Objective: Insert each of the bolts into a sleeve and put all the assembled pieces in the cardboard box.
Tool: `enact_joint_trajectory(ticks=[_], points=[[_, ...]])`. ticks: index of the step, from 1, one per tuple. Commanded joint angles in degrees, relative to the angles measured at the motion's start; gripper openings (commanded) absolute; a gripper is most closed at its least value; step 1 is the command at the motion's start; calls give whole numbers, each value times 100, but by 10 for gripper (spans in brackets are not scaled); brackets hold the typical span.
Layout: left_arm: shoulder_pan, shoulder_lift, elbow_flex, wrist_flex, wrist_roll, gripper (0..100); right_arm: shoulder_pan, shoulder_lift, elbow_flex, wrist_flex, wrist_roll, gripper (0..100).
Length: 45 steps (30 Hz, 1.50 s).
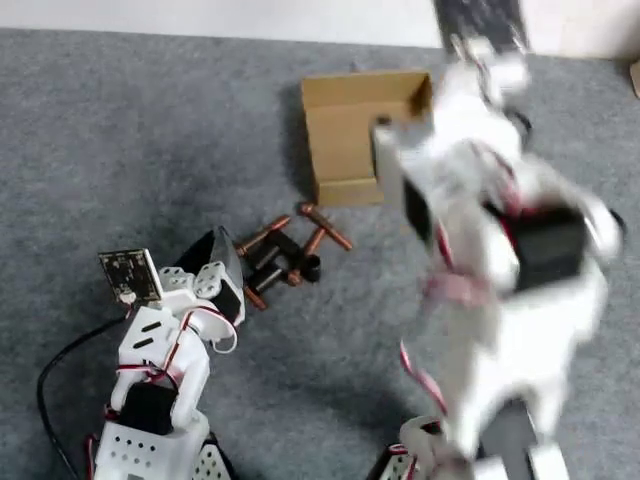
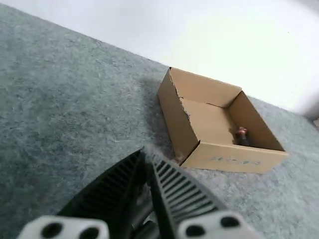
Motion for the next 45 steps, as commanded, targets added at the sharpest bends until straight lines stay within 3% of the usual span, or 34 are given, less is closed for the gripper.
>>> enact_joint_trajectory(ticks=[1, 4, 11, 14, 26, 32, 39, 45], points=[[22, -66, 101, 26, -62, 7, -57, -2088, 1895, 101, -9, 353], [22, -66, 101, 35, -62, 8, -75, -3600, 3820, -57, 299, 353], [4, -66, 101, 79, -70, 10, -57, -6466, 8356, -1666, 1037, 353], [22, -66, 101, 88, -70, 10, -57, -6949, 8655, -1895, 1486, 353], [242, -66, 101, 79, -62, 7, -57, -7037, 9464, -2510, 1477, 353], [365, -75, 84, 62, -70, 7, -75, -7037, 11073, -3574, 1442, 353], [374, -75, 92, 62, -26, 7, -84, -7037, 13156, -5490, 791, 353], [374, -75, 57, 62, -26, 7, -541, -7037, 13560, -5833, 589, 353]])
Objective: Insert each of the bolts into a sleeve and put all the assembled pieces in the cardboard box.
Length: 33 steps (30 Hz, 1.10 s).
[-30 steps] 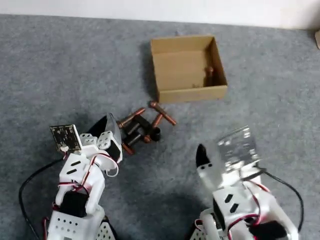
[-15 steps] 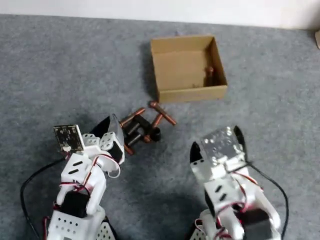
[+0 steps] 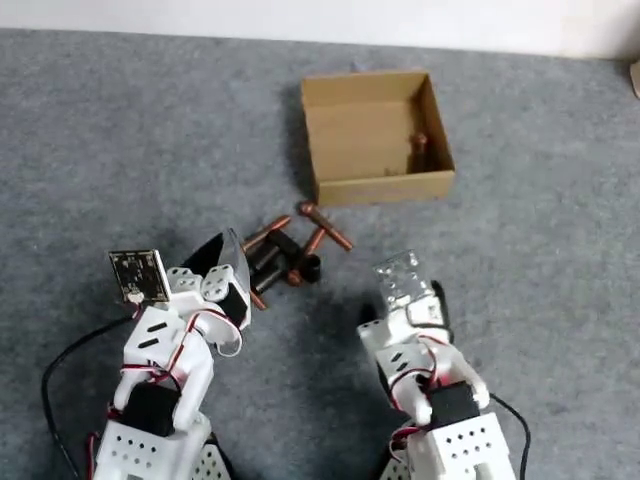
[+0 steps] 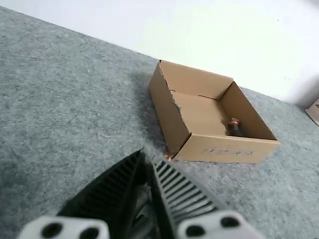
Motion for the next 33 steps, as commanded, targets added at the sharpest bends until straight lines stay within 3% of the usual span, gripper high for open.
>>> enact_joint_trajectory(ticks=[1, 5, 14, 22, 28, 33], points=[[119, -75, 57, 35, 9, 7, -505, -48, 13, -479, -396, 353], [92, -75, 57, 35, 9, 7, -1174, -48, 31, -1138, -1002, 353], [66, -84, 101, -185, -18, 7, -1578, 4, 945, -3477, -993, 353], [-365, -92, 31, -211, 0, 7, -1622, 31, 1112, -3152, -993, 353], [-576, -92, -110, -185, 9, 7, -2484, 31, 1112, -2589, -668, 353], [-585, -92, -145, -185, 9, 7, -2202, 31, 1112, -2536, -378, 352]])
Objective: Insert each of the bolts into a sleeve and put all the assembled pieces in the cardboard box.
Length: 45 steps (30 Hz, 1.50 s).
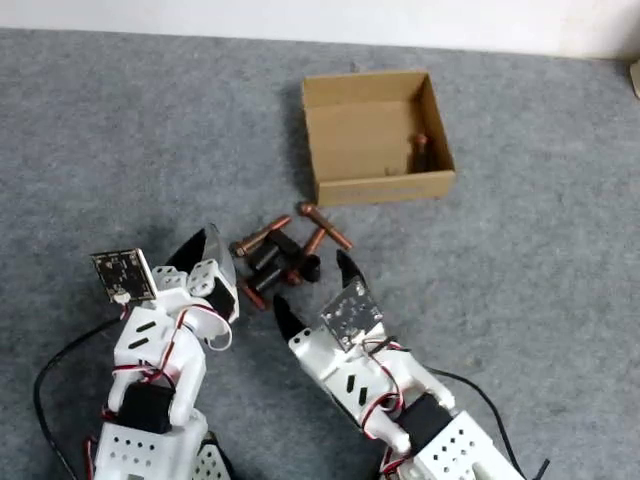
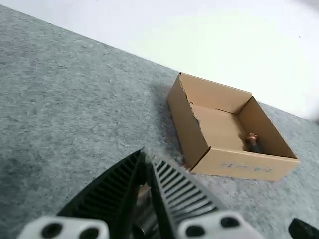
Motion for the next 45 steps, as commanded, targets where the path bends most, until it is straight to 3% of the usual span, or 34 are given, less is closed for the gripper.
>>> enact_joint_trajectory(ticks=[1, 6, 12, 22, 29, 42, 45], points=[[-75, -92, -207, -123, 9, 7, 224, 31, 857, 31, 132, 344], [-75, -84, -251, -123, 9, 7, 409, 251, 189, 716, 132, 256], [-75, -84, -251, -123, 9, 7, 382, 1719, -681, 796, 132, 249], [-75, -84, -242, -123, 9, 7, 400, 5341, -1596, -1525, 123, 249], [-66, -84, -224, -123, 9, 7, 549, 6958, -2879, -1701, 123, 249], [-66, -84, -215, -123, 9, 7, 910, 7644, -3512, -1666, 123, 243], [-66, -84, -207, -123, 9, 7, 910, 7644, -3503, -1666, 123, 150]])
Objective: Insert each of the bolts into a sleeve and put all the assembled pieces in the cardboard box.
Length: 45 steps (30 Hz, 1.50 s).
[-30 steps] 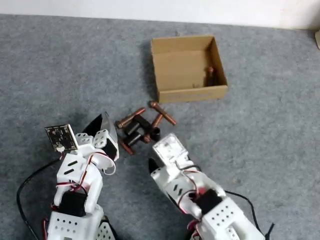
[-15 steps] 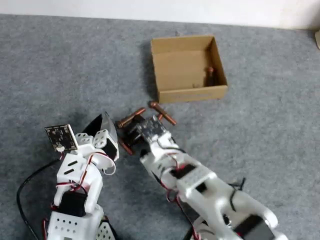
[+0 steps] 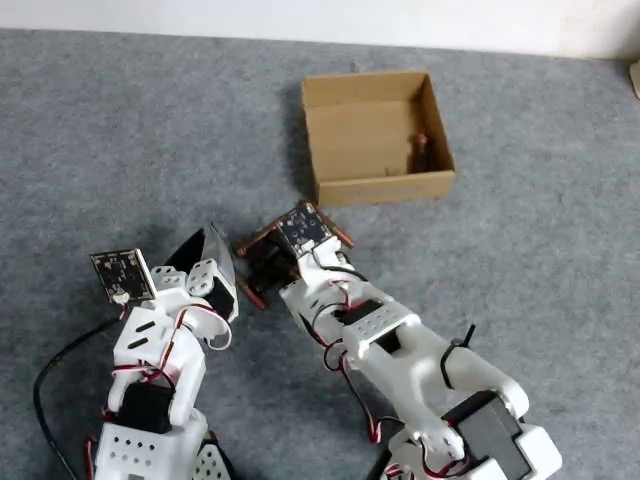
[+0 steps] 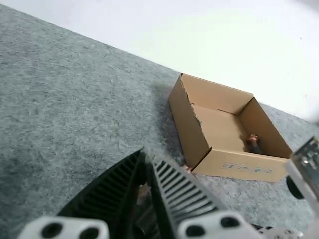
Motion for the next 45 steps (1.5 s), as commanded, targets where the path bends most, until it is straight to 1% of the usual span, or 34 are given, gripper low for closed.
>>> enact_joint_trajectory(ticks=[1, 2, 3, 4, 6, 10, 12, 16, 18, 21, 25, 27, 29, 31, 33, 38, 41, 45], points=[[-57, -84, -171, -123, 9, 7, 119, -13, -207, -75, 70, 87], [-57, -84, -171, -123, 9, 7, 119, -13, -207, -75, 70, 15], [-57, -84, -171, -123, 9, 7, 127, -13, -207, -75, 70, 0], [-57, -84, -171, -123, 9, 7, 127, -13, -207, -75, 70, 23], [-57, -84, -171, -123, 9, 7, 127, -13, -207, -75, 88, 4], [-57, -84, -163, -123, 9, 7, 171, -57, -207, -57, 105, 5], [-66, -75, -127, -123, 9, 7, 189, -312, -207, 171, 105, 5], [-66, -75, -119, -123, 9, 7, 286, -1385, -207, 1473, 114, 5], [-66, -75, -119, -123, 9, 7, 400, -2097, -198, 2229, 273, 5], [-66, -75, -127, -123, 9, 7, 699, -3196, -189, 3503, 914, 5], [-57, -75, -136, -123, 9, 7, 1393, -4400, -189, 5103, 1873, 5], [-48, -75, -136, -123, 9, 7, 1736, -4734, -92, 5771, 2347, 5], [-48, -75, -145, -123, 9, 7, 2018, -4857, 84, 6185, 2778, 5], [-48, -75, -154, -123, 9, 7, 2325, -4866, 286, 6325, 3059, 5], [-40, -75, -154, -123, 9, 7, 2527, -4857, 453, 6316, 3130, 5], [-40, -75, -136, -123, 9, 7, 2519, -4734, 778, 6316, 3112, 5], [-40, -75, -136, -123, 9, 7, 2519, -4163, 804, 6316, 3112, 5], [-40, -75, -127, -123, 9, 7, 2536, -2835, 356, 5956, 3103, 6]])
